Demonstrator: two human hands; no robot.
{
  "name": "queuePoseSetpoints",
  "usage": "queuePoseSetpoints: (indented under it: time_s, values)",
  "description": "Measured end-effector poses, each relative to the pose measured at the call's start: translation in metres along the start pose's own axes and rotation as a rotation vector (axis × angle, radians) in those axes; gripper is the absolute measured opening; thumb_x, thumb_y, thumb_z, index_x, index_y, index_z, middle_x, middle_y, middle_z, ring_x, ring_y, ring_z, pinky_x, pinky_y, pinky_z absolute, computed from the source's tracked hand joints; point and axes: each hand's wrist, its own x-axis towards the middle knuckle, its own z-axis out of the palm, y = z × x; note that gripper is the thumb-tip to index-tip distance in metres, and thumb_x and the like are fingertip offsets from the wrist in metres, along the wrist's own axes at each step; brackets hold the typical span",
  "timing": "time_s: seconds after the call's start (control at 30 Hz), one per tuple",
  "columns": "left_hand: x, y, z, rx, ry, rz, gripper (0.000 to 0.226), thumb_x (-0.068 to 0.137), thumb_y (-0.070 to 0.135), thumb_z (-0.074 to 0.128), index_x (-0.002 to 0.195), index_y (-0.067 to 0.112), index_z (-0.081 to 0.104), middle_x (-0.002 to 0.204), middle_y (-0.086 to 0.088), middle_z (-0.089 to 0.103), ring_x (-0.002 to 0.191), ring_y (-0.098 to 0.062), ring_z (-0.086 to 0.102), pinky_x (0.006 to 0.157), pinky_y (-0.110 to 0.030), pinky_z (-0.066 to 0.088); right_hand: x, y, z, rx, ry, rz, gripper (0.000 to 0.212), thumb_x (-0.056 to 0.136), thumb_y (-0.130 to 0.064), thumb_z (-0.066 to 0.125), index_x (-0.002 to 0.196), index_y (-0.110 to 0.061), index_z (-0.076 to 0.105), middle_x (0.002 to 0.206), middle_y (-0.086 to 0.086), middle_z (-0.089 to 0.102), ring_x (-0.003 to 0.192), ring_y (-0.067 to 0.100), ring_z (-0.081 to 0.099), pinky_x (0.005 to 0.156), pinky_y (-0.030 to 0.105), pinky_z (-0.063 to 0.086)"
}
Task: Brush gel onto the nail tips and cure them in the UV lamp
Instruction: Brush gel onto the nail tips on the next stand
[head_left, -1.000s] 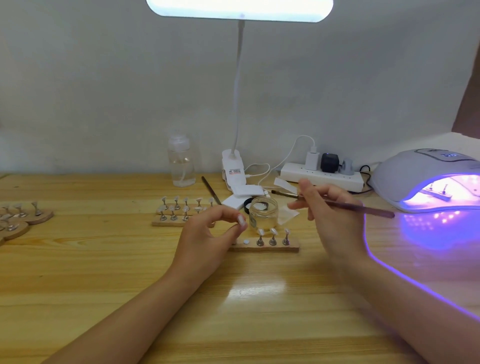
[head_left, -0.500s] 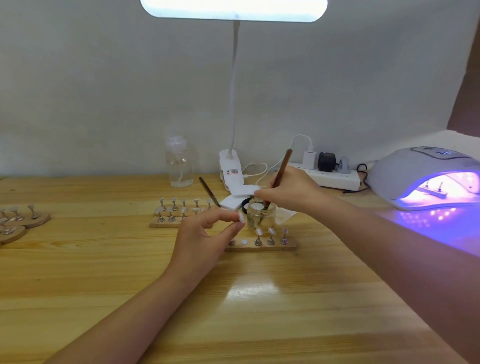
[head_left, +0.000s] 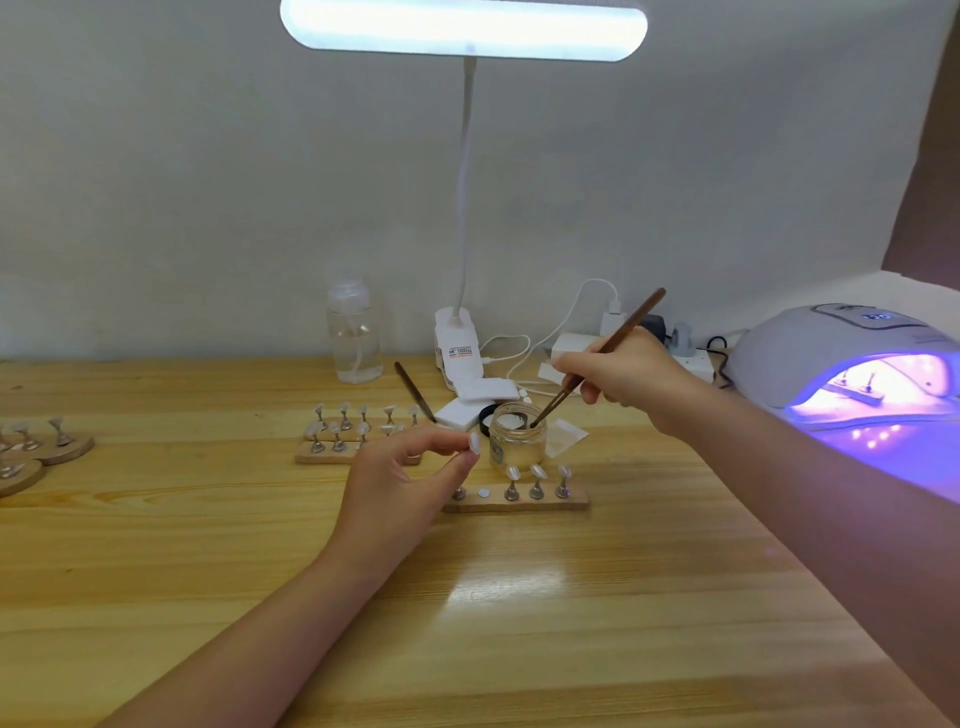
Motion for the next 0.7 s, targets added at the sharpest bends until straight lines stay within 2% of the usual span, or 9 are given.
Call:
queuePoseSetpoints:
  time_s: [0.1, 0.17, 0.3, 0.37, 0.5, 0.6, 0.67, 0.7]
  values:
    - [0.000, 0.001, 0.000, 0.003, 0.000, -0.006, 0.023, 0.074, 0.012, 0.072, 0.071, 0.035, 0.068, 0.079, 0.025, 0.068, 0.082, 0.006, 0.061, 0.086, -0.026, 0.044, 0.001, 0.001, -0.005, -0.001, 0.030, 0.057, 0.025, 0.086, -0.023, 0.058, 0.063, -0.014, 0.063, 0.033, -0.010, 0.049, 0.043, 0.006, 0.043, 0.040, 0.015, 0.031]
    - [-0.001, 0.001, 0.000, 0.004, -0.001, -0.004, 0.022, 0.074, 0.014, 0.072, 0.071, 0.035, 0.068, 0.079, 0.025, 0.068, 0.081, 0.007, 0.061, 0.085, -0.025, 0.044, 0.002, 0.001, -0.007, -0.008, 0.049, 0.069, 0.025, 0.086, -0.022, 0.057, 0.063, -0.014, 0.063, 0.033, -0.009, 0.049, 0.044, 0.008, 0.040, 0.043, 0.017, 0.030]
    - [-0.001, 0.002, 0.000, 0.010, 0.000, 0.000, 0.021, 0.074, 0.015, 0.071, 0.072, 0.035, 0.068, 0.079, 0.023, 0.068, 0.079, 0.005, 0.061, 0.085, -0.027, 0.045, -0.001, 0.001, -0.012, 0.050, 0.088, 0.063, 0.024, 0.087, -0.018, 0.055, 0.065, -0.010, 0.062, 0.036, -0.006, 0.055, 0.029, 0.000, 0.043, 0.032, 0.010, 0.031]
    - [-0.002, 0.003, 0.000, 0.009, 0.009, 0.002, 0.024, 0.075, 0.013, 0.071, 0.071, 0.037, 0.067, 0.077, 0.025, 0.068, 0.078, 0.006, 0.061, 0.084, -0.028, 0.045, -0.007, 0.001, -0.012, 0.178, 0.151, 0.012, 0.025, 0.090, -0.019, 0.054, 0.068, -0.009, 0.062, 0.043, -0.003, 0.061, 0.033, 0.002, 0.050, 0.035, 0.008, 0.034]
    - [-0.001, 0.003, 0.000, 0.012, 0.001, 0.006, 0.025, 0.074, 0.010, 0.071, 0.072, 0.034, 0.068, 0.079, 0.023, 0.068, 0.078, 0.005, 0.061, 0.087, -0.032, 0.046, -0.039, 0.009, 0.009, 0.399, 0.221, -0.244, 0.023, 0.093, -0.028, 0.050, 0.077, -0.015, 0.060, 0.064, -0.001, 0.070, 0.053, 0.011, 0.065, 0.052, 0.013, 0.048]
    - [-0.001, 0.003, 0.000, 0.004, 0.001, 0.003, 0.021, 0.074, 0.008, 0.071, 0.073, 0.029, 0.069, 0.079, 0.017, 0.069, 0.079, 0.002, 0.062, 0.088, -0.036, 0.046, -0.070, 0.022, 0.033, 0.296, 0.211, -0.481, 0.021, 0.087, -0.039, 0.050, 0.086, -0.023, 0.064, 0.078, -0.010, 0.070, 0.069, 0.000, 0.064, 0.061, 0.008, 0.046]
    - [-0.001, 0.002, 0.001, 0.009, -0.002, 0.017, 0.019, 0.074, 0.008, 0.071, 0.075, 0.027, 0.070, 0.077, 0.012, 0.070, 0.080, -0.001, 0.062, 0.087, -0.037, 0.047, -0.081, 0.029, 0.040, 0.148, 0.249, -0.649, 0.024, 0.087, -0.038, 0.054, 0.086, -0.017, 0.067, 0.074, -0.009, 0.068, 0.069, -0.001, 0.062, 0.063, 0.006, 0.044]
    - [-0.001, 0.002, 0.001, 0.013, -0.007, 0.025, 0.018, 0.074, 0.007, 0.071, 0.076, 0.025, 0.070, 0.078, 0.010, 0.070, 0.080, -0.003, 0.062, 0.087, -0.037, 0.047, -0.083, 0.031, 0.042, 0.149, 0.281, -0.687, 0.026, 0.087, -0.034, 0.051, 0.081, -0.015, 0.067, 0.070, -0.007, 0.067, 0.065, -0.001, 0.061, 0.063, 0.006, 0.042]
